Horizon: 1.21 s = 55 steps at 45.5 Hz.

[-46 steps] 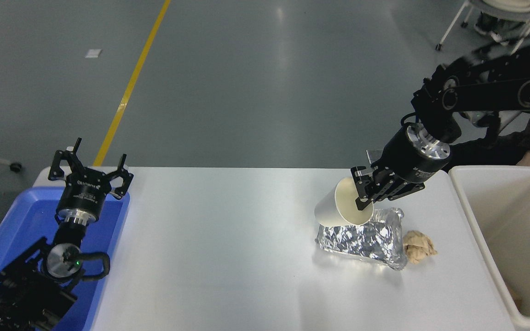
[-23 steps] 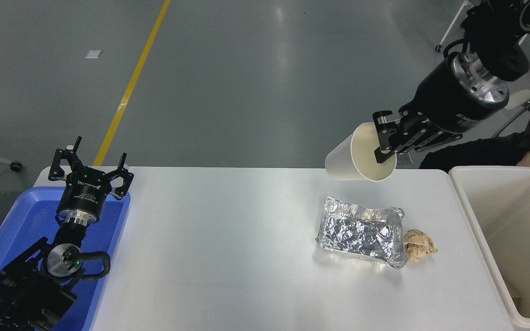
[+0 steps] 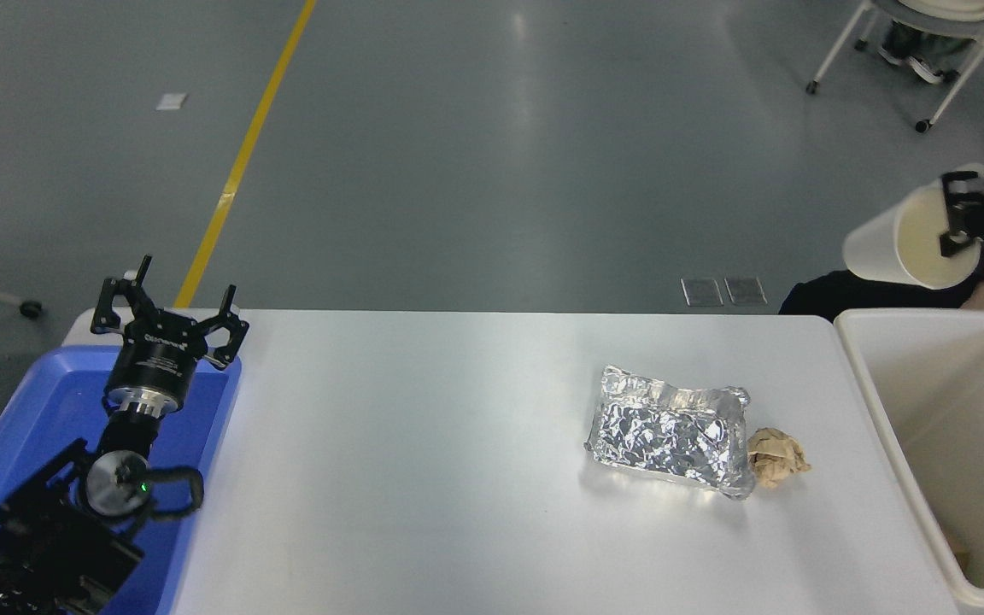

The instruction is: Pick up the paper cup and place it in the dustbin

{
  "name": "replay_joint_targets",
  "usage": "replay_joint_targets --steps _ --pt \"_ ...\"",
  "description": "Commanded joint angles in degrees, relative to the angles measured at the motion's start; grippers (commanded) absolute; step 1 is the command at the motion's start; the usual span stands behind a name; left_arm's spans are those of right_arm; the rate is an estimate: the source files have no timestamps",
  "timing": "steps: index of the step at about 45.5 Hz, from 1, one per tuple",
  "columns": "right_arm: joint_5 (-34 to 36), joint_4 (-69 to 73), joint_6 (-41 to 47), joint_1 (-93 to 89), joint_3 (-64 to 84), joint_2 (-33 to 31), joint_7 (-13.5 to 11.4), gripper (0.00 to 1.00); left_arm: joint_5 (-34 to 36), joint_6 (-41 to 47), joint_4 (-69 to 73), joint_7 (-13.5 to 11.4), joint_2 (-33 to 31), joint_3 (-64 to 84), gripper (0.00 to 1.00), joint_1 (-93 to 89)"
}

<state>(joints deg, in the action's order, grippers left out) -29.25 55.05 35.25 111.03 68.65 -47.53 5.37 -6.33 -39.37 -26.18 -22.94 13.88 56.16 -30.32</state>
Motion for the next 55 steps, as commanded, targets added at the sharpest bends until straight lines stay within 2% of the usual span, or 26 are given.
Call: replay_joint_targets --steps 1,7,17,39,40,41,42,55 --pt "-1.77 -15.4 -11.43 -28.12 -13.25 -6.0 0.08 0.0 0.01 0.0 -0.01 0.0 0.01 0.0 1.0 0.0" --pt "-0.11 -22.87 -14.42 -46.4 -28.44 -4.6 0.08 0.0 0.01 0.0 -0.01 0.0 0.01 0.0 1.0 0.0" --pt "-0.02 -34.83 -19.17 -64.44 -44.38 4.71 -0.01 0.0 0.01 0.0 -0.01 0.0 0.01 0.0 1.0 0.0" --pt "0.77 -40.28 -24.88 -72.89 -51.42 13.86 -0.53 0.0 0.01 0.0 -0.01 0.0 0.01 0.0 1.0 0.0" --pt "1.38 -40.9 -24.88 -73.15 -51.33 14.3 -0.53 0.19 0.01 0.0 -0.01 0.0 0.01 0.0 1.0 0.0" --pt "2.0 -41.51 -24.88 -73.41 -51.24 14.65 -0.53 0.63 0.01 0.0 -0.01 0.0 0.01 0.0 1.0 0.0" --pt "2.61 -41.78 -24.71 -73.5 -50.98 14.92 -0.53 1.0 0.01 0.0 -0.01 0.0 0.01 0.0 1.0 0.0" --pt "3.94 -40.9 -23.74 -70.26 -49.93 14.48 -0.27 1.0 0.01 0.0 -0.01 0.0 0.01 0.0 1.0 -0.09"
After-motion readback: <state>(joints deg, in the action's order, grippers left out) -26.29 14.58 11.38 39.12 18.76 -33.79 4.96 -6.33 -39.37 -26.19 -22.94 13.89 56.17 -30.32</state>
